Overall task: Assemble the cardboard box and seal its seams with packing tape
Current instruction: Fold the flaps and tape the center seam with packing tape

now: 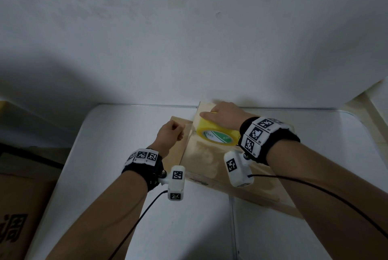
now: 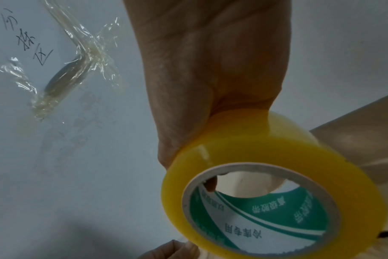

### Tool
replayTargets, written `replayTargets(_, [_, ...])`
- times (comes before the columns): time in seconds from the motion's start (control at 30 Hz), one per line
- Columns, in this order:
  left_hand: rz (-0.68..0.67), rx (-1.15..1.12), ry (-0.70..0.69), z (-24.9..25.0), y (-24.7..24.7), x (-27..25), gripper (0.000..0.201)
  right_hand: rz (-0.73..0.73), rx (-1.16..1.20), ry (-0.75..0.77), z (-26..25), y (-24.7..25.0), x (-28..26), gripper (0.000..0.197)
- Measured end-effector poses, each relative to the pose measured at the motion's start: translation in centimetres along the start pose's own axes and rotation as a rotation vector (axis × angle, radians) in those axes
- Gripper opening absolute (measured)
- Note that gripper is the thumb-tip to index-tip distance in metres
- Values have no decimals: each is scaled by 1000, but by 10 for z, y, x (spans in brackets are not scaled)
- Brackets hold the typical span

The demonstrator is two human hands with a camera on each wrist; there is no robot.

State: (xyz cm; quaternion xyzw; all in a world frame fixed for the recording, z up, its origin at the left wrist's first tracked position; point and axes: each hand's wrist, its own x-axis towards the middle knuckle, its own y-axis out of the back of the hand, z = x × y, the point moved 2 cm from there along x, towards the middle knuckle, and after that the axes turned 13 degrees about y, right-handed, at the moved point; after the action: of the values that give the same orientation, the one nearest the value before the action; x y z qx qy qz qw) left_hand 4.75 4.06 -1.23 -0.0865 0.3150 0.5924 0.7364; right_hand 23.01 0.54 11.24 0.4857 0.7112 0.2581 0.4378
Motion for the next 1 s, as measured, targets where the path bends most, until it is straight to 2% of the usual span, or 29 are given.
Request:
replayTargets(0.17, [-70,-61,64,-8,-6,5,14,15,21,7,2,-2,2,62])
replayTargets(0.27, [-139,-100,119,-11,-13,7,18,24,16,19,2,-3,4,61])
replayTargets(0.47, [-147,13,147,-9,-25,4,17,23,40,14,4,-5,5,60])
replayTargets(0.57, [-102,190,119,-11,-27,6,25,25,34,11,5,-6,7,58])
replayTargets(0.7, [-86,265,117,-8,-27,8,38,30,36,10,5,-8,11,58])
replayTargets(0.8, [-111,311,275,-17,-23,9,51,28,41,10,5,-8,10,58])
replayTargets(0.83, [-160,312,330,-21,-22,4,51,31,44,13,5,-9,9,57])
replayTargets(0.87, [-229,284,368,-21,-22,-7,40,34,41,16,5,-9,8,56])
replayTargets(0.9, [-293,244,374,-23,-22,-14,26,34,37,16,6,-10,8,56])
replayTargets(0.93, [-313,203,362,-25,-22,-15,25,32,32,15,7,-10,7,56])
replayTargets(0.97, [-269,151,324,-27,-20,-13,30,31,31,12,8,-10,7,56])
replayTargets(1.0, [-165,86,278,-24,-15,-14,34,29,30,10,8,-10,7,55])
